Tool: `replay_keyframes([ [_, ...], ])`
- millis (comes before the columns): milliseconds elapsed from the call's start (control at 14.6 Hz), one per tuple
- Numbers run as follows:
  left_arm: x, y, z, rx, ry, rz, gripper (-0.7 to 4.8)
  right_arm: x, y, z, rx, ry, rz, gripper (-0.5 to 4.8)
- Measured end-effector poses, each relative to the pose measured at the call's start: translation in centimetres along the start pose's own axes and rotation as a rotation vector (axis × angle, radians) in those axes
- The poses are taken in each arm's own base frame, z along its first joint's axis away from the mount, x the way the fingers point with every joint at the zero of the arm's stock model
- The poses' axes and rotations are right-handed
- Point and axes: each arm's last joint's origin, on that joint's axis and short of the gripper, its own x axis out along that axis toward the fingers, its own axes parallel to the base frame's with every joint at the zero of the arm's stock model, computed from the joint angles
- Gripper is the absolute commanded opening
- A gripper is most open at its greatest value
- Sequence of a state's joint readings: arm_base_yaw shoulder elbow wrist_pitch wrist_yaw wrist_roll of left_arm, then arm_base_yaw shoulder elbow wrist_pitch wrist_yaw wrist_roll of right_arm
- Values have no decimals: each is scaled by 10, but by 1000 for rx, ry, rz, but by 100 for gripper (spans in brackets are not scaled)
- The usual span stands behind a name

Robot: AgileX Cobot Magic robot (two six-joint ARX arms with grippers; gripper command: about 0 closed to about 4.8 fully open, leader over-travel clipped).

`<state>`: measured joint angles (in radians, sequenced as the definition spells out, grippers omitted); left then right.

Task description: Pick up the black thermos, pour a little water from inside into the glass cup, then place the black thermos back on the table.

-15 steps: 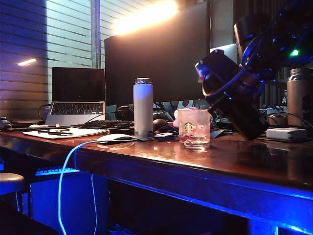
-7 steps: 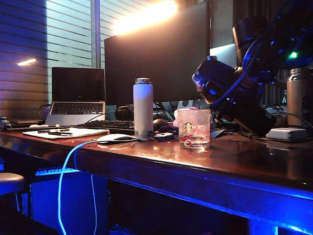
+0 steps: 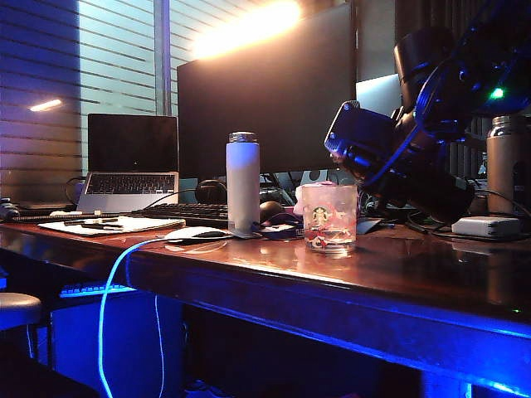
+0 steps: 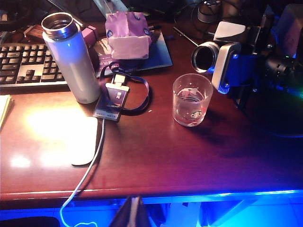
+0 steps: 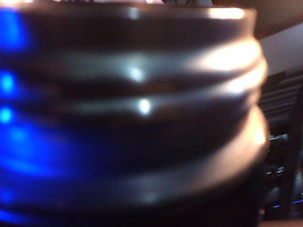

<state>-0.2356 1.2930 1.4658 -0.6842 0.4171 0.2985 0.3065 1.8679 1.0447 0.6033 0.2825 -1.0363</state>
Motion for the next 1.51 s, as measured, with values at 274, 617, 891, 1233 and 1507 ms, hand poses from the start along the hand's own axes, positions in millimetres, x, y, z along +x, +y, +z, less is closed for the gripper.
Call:
replay_keyframes([
  [274, 0, 0, 0, 0, 0, 0, -2, 0, 0, 0, -87, 3, -1, 14],
  [617, 0, 0, 0, 0, 0, 0, -2, 5, 9, 6, -155, -6, -13, 15],
  [891, 0, 0, 0, 0, 0, 0, -2, 7, 7, 9, -255, 0, -26, 22],
  [1233, 0, 0, 0, 0, 0, 0, -2, 7, 6, 9, -360, 16, -42, 22],
  [1507, 0, 0, 0, 0, 0, 0, -2, 7, 5, 10, -412, 16, -49, 22],
])
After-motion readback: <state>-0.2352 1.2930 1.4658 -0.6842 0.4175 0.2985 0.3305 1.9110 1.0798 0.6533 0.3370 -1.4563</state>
